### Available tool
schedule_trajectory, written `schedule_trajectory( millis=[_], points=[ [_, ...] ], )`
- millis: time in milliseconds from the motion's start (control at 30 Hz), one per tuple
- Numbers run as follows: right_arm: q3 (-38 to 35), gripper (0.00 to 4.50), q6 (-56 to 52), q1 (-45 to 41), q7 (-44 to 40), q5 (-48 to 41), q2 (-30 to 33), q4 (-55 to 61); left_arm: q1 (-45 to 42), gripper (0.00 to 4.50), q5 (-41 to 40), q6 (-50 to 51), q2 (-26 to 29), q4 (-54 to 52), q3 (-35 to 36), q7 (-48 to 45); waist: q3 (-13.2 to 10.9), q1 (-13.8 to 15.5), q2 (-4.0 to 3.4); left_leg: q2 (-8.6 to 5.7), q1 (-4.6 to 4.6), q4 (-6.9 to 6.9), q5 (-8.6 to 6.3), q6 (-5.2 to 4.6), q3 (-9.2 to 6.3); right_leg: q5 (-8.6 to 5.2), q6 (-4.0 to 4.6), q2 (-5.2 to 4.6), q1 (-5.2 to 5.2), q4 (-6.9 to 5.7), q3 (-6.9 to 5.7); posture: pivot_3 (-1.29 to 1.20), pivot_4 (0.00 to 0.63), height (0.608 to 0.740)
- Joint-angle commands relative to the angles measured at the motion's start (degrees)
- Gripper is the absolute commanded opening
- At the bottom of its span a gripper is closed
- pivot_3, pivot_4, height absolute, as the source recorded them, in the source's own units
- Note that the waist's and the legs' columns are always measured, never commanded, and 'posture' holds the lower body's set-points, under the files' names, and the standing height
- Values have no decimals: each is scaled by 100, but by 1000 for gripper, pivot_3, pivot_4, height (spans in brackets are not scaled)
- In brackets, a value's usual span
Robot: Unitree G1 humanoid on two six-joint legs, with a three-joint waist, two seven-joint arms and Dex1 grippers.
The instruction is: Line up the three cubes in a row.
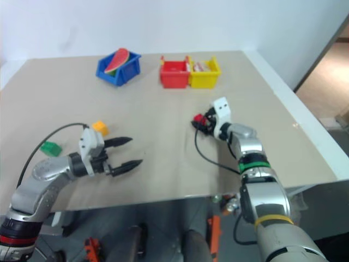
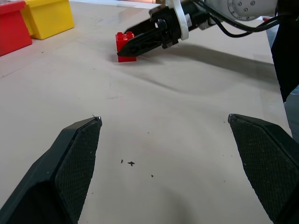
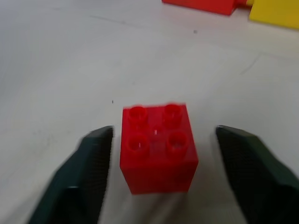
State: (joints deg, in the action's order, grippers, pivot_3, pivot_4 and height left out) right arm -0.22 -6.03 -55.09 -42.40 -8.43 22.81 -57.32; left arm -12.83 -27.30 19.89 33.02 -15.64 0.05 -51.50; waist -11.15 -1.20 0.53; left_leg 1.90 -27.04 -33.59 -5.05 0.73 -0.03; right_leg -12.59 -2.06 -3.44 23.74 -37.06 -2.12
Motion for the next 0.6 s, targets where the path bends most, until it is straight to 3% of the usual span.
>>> schedule_trajectory(
  millis=[33,100,200,467,600],
  points=[
    [-158,1968,164,-202,-29,-9,-7,43,-9,4500,29,-105,65,-218,139,51,0,0,0,1,0,0,0,0,2,2,0,1,2,-1,3,0,150,740],
    [-184,1285,189,-200,-43,-27,-17,58,-14,4500,41,-107,69,-212,149,59,0,0,0,3,0,0,0,0,5,3,0,3,3,-1,5,0,150,740],
    [-22,1271,214,-145,-329,58,44,441,14,4500,26,-86,56,-208,247,164,0,0,0,6,0,-1,0,0,8,7,0,3,5,-1,7,0,150,740],
    [993,1271,-271,-312,-2790,34,-79,1928,698,4500,9,-265,245,-358,648,153,0,-32,0,42,0,5,-1,2,46,19,21,18,34,-5,21,0,150,740],
    [1365,1271,-393,-261,-3415,88,-119,2118,928,4500,18,-488,403,-349,846,19,0,6,0,83,0,5,-4,7,58,32,53,48,47,-6,12,0,150,740]
  ],
)
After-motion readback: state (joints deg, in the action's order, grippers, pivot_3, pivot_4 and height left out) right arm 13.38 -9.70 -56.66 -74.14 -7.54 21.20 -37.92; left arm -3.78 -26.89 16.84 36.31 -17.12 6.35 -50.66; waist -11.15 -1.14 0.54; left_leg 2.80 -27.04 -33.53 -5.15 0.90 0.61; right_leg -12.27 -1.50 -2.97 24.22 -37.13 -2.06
